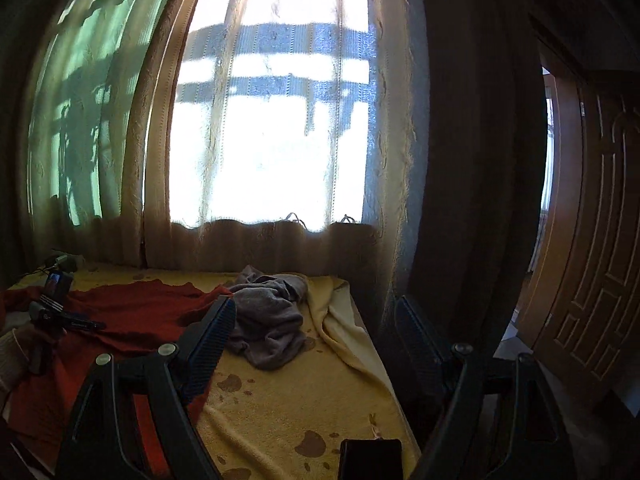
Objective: Fold clothes
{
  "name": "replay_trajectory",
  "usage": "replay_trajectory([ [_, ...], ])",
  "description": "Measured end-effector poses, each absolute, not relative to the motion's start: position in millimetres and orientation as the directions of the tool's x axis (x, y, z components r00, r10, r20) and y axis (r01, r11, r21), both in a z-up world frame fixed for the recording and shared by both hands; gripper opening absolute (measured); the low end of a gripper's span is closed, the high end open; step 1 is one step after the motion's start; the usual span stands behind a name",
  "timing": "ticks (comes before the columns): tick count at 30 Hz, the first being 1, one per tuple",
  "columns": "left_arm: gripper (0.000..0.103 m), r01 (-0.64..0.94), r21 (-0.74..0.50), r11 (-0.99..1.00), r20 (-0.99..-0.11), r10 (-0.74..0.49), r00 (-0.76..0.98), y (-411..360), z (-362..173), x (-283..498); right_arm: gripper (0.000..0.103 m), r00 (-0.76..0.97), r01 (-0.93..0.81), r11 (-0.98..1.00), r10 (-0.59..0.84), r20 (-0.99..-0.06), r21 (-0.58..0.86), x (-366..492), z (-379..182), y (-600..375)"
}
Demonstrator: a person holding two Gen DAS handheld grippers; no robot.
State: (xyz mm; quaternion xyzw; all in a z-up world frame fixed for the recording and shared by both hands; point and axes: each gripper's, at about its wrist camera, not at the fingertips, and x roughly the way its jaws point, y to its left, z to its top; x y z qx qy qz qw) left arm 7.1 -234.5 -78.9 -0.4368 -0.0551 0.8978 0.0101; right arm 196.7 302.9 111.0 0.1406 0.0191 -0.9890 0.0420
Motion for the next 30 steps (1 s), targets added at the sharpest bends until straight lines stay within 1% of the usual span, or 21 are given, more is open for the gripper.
replay_trajectory([
  [3, 0.084, 0.026, -0.089, -0.996, -0.787, 0.054, -0.614, -232.4, -79.2, 6.9, 0.085, -0.971, -0.022, -0.997, 0.003, -0.241, 0.076, 217.0, 112.6, 336.4],
  [5, 0.085, 0.024, -0.085, -0.996, -0.789, 0.052, -0.613, -231.9, -79.5, 6.6, 0.085, -0.975, -0.09, -0.989, 0.063, -0.215, 0.119, 232.2, 112.8, 353.9],
  [7, 0.085, 0.024, -0.078, -0.997, -0.79, 0.047, -0.612, -231.1, -79.8, 6.6, 0.085, -0.971, -0.147, -0.978, 0.114, -0.211, 0.146, 243.8, 110.4, 370.2],
  [8, 0.086, 0.024, -0.07, -0.997, -0.791, 0.041, -0.61, -230.1, -79.9, 6.6, 0.085, -0.966, -0.164, -0.975, 0.128, -0.223, 0.152, 246.6, 106.9, 375.4],
  [10, 0.087, 0.025, -0.055, -0.998, -0.793, 0.029, -0.609, -227.9, -80.2, 6.0, 0.088, -0.952, -0.15, -0.975, 0.099, -0.288, 0.161, 243.2, 93.0, 377.5],
  [11, 0.087, 0.026, -0.05, -0.998, -0.793, 0.024, -0.608, -227.0, -80.4, 5.8, 0.088, -0.944, -0.122, -0.98, 0.066, -0.323, 0.157, 238.6, 82.7, 372.1],
  [13, 0.087, 0.027, -0.049, -0.998, -0.793, 0.022, -0.608, -226.8, -80.4, 6.0, 0.093, -0.919, -0.055, -0.988, -0.005, -0.394, 0.142, 227.1, 60.9, 357.7],
  [15, 0.088, 0.028, -0.051, -0.998, -0.793, 0.024, -0.608, -227.1, -80.6, 6.1, 0.095, -0.891, 0.022, -0.993, -0.071, -0.448, 0.114, 216.1, 39.9, 336.6],
  [17, 0.088, 0.027, -0.052, -0.998, -0.794, 0.025, -0.608, -227.3, -81.0, 6.0, 0.095, -0.877, 0.059, -0.993, -0.099, -0.471, 0.097, 212.9, 22.4, 319.9],
  [20, 0.088, 0.026, -0.059, -0.998, -0.794, 0.031, -0.607, -228.0, -81.7, 5.7, 0.095, -0.892, -0.022, -0.997, -0.012, -0.452, 0.07, 221.4, 13.3, 331.6],
  [23, 0.089, 0.027, -0.052, -0.998, -0.795, 0.025, -0.607, -226.8, -81.8, 5.9, 0.095, -0.9, -0.178, -0.97, 0.094, -0.426, 0.163, 243.9, 13.8, 384.6],
  [26, 0.089, 0.028, -0.049, -0.998, -0.795, 0.022, -0.606, -226.2, -82.2, 6.1, 0.095, -0.866, -0.375, -0.911, 0.278, -0.416, 0.172, 280.0, 11.8, 433.4],
  [30, 0.09, 0.029, -0.046, -0.999, -0.796, 0.02, -0.605, -225.6, -82.5, 5.8, 0.095, -0.762, -0.593, -0.79, 0.488, -0.425, 0.157, 332.6, -0.5, 485.2],
])
